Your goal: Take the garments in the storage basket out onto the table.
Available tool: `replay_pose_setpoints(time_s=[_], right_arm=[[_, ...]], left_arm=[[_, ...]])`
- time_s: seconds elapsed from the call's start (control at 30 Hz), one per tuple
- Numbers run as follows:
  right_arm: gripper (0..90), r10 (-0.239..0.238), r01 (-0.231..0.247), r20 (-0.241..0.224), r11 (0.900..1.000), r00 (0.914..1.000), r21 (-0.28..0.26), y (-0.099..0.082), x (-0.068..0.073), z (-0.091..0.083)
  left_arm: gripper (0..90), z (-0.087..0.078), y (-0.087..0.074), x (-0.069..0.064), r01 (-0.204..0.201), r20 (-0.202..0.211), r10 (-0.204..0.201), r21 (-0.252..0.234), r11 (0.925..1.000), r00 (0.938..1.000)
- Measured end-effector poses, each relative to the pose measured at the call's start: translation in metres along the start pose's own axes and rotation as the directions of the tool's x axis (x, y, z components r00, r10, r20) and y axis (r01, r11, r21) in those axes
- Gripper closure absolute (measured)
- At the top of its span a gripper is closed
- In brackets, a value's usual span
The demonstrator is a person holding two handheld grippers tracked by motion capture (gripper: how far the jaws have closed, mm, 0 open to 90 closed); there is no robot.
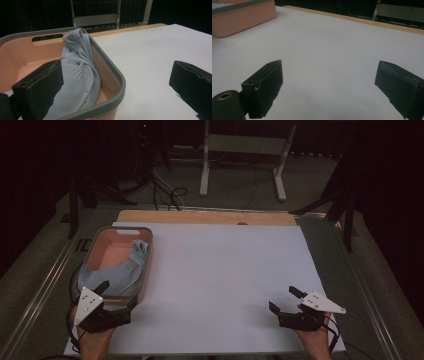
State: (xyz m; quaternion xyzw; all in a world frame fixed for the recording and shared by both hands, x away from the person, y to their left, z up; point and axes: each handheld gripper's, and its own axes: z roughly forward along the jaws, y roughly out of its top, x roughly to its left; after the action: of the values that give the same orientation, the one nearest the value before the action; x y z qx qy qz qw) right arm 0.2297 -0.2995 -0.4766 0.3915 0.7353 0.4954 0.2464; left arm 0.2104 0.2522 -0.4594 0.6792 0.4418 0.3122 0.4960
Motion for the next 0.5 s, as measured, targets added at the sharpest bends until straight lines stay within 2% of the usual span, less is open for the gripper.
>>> replay_pose_setpoints(time_s=[0.33,0.5], right_arm=[[7.6,-0.002,0.002,-0.005,1.0,1.0,0.001,0.0003,0.0017,0.0018],[7.6,-0.002,0.002,-0.006,1.0,1.0,0.002,0.0004,0.0027,0.0024]], left_arm=[[0.2,-0.0009,-0.0018,0.0016,0.004,0.006,-0.004,-0.019,0.9998,1.0],[0.3,-0.0016,-0.0009,0.0001,0.003,0.014,-0.003,-0.011,0.9999,0.9999]])
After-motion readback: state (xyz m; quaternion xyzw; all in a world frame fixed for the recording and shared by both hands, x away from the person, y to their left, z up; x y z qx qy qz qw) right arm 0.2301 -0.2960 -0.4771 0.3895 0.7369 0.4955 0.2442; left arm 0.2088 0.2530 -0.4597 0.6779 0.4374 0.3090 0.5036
